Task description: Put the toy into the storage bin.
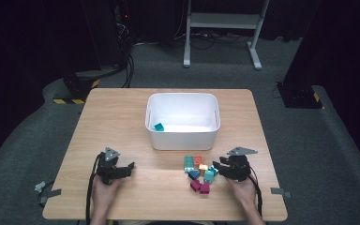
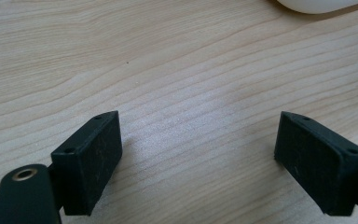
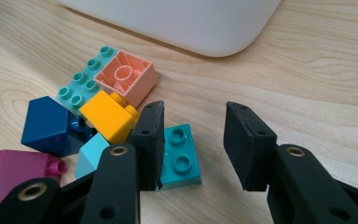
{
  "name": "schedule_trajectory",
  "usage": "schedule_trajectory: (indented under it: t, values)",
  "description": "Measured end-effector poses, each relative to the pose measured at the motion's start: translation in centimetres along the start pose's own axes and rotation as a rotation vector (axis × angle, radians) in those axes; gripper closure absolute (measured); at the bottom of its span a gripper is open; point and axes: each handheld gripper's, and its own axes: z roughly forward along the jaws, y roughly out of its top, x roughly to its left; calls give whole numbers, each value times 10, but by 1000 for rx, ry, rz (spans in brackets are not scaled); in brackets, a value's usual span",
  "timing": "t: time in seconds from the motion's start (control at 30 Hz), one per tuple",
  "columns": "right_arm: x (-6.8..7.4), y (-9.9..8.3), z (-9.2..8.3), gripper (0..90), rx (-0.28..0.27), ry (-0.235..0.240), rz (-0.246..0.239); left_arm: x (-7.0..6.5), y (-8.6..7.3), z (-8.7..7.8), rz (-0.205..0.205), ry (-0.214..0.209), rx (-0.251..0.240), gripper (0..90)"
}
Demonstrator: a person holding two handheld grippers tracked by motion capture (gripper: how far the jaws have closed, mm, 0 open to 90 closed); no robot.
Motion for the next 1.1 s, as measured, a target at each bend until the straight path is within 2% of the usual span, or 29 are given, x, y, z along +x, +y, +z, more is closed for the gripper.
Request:
schedule_trajectory:
  t: [0.27,0.53,0.63,0.93,1.03,1.07,1.1]
  values:
    - [-2,-1,8,628,11,15,8,0,0,0,0,0,0,151]
    - [-2,1,8,720,17,37,9,0,0,0,0,0,0,150]
    - [-2,-1,8,763,3,50,16,0,0,0,0,0,0,151]
    - [0,0,7,780,-4,34,-6,0,0,0,-1,0,0,151]
    - [0,-1,7,783,-7,30,2,0,0,0,1,0,0,151]
    - [0,0,7,816,-7,27,0,0,0,0,0,0,0,151]
    - [0,0,5,812,-15,30,-3,0,0,0,0,0,0,151]
